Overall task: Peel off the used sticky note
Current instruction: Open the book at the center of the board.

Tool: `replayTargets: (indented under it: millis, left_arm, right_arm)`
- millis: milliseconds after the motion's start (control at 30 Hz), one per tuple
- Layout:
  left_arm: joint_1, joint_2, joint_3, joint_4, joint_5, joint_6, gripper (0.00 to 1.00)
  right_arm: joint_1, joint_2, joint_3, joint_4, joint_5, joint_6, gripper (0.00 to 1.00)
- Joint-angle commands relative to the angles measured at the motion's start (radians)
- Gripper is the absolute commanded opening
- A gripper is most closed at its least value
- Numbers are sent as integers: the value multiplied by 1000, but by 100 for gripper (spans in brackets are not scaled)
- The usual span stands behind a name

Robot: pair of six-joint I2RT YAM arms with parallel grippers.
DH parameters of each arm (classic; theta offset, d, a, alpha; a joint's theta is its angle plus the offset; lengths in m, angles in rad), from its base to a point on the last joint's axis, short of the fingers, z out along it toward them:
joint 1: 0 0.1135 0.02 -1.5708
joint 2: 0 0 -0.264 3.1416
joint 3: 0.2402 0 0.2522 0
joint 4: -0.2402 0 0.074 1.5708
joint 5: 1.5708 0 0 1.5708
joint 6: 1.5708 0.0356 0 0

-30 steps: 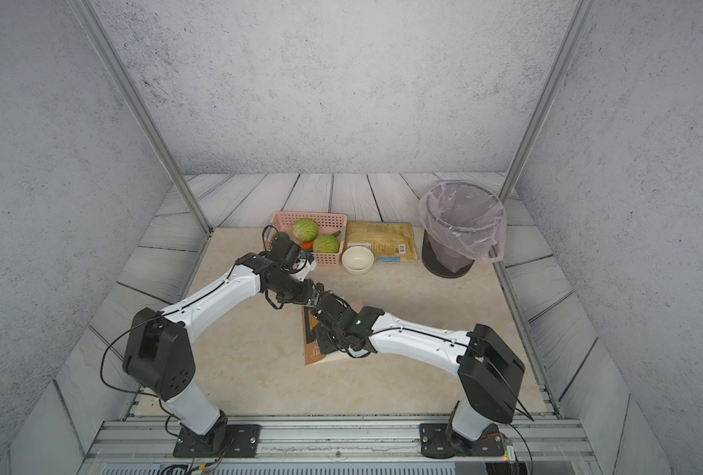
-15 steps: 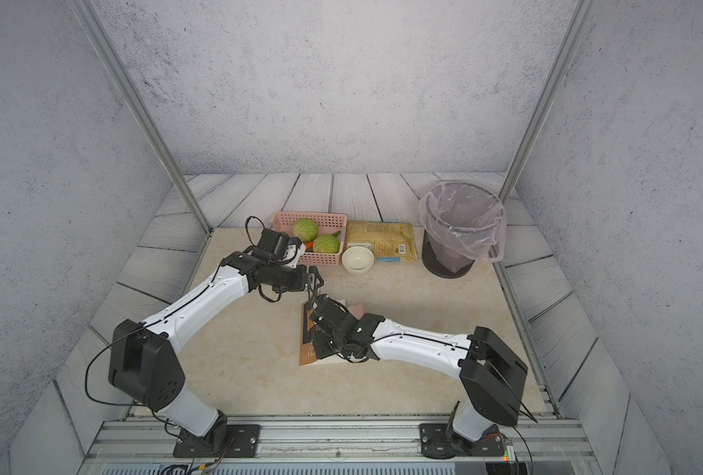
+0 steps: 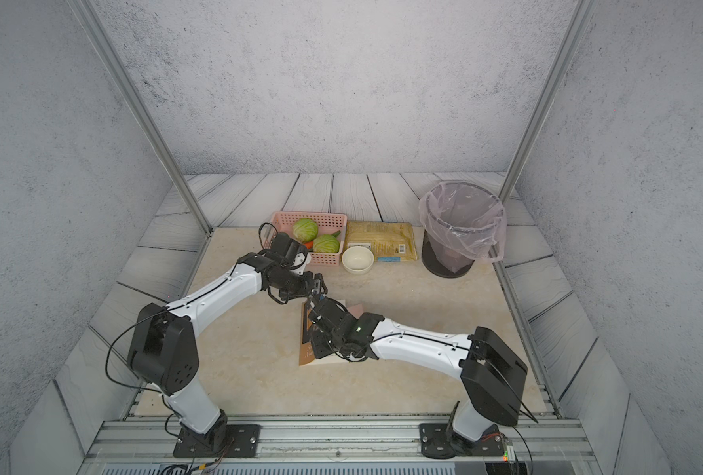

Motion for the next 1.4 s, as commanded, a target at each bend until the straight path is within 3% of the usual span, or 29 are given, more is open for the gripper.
replayTargets:
  millis: [0,200,333,533,667,800,967,1100,1367]
  left_arm:
    - [-6,35,7,-16,-5,-1,87]
    - [-9,67,8,-12,-4,-1,79]
    - [-9,73,9,-12,-9,1,68]
    - [-8,64,19,-23,-9,15,34]
    - [-4,49,17,-29,-31,48,0]
    - [18,48,32,-59,-27,99,0]
    - [46,59,27,-85,44,221,0]
    - [53,70,4,-101,123,344,0]
    - [93,101,-35,-158,286,549,0]
  right_arm:
    - [7,-6,40,2,17,-24,0]
    - [8,6,59,-8,27,-28,0]
    - [9,5,61,-8,30,-31,0]
    - [11,5,60,-9,30,-31,0]
    - [11,0,64,-32,40,-24,3]
    - [9,-38,67,-79,48,-19,20]
    - [3,-146,40,-160,46,-12,52]
    - [-40,-238,4,-249,-13,-17,57]
    - [-257,-410,-206,-302,-295,30,57]
